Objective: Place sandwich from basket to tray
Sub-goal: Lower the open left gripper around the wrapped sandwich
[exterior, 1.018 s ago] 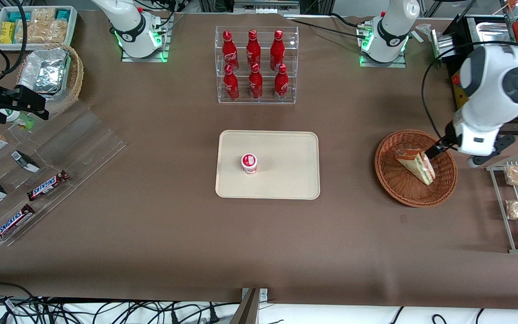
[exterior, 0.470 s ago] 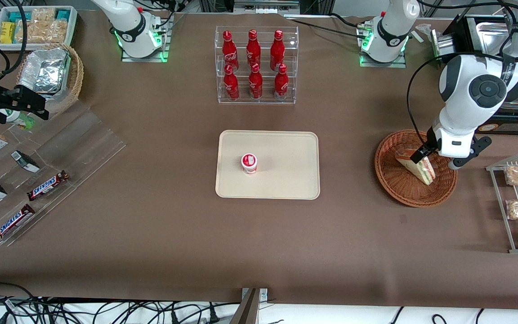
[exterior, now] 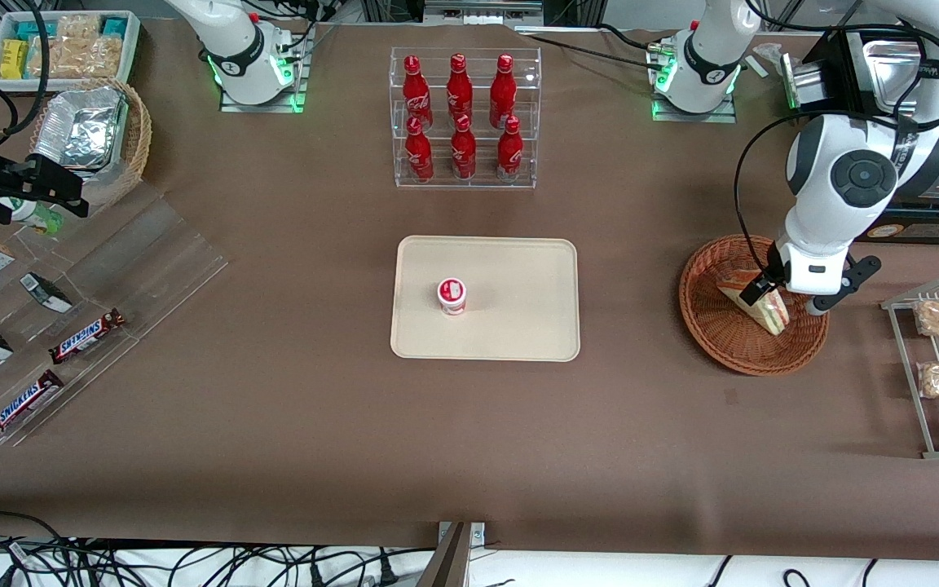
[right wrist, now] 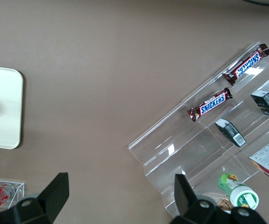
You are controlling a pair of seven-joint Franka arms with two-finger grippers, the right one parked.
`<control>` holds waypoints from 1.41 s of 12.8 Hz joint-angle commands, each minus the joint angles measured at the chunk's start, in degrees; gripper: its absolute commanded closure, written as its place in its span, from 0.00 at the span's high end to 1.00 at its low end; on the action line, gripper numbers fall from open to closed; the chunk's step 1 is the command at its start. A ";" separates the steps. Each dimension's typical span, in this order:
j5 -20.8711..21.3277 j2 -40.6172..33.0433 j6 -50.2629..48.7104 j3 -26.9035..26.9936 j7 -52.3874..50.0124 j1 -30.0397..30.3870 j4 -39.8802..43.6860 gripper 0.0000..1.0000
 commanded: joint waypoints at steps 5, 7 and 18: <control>6.40 4.08 5.76 0.03 -9.53 0.24 -0.91 1.00; 6.41 4.17 5.76 0.03 -9.71 0.24 -0.99 1.00; 10.19 5.32 6.37 -0.06 -14.62 1.03 -2.66 1.00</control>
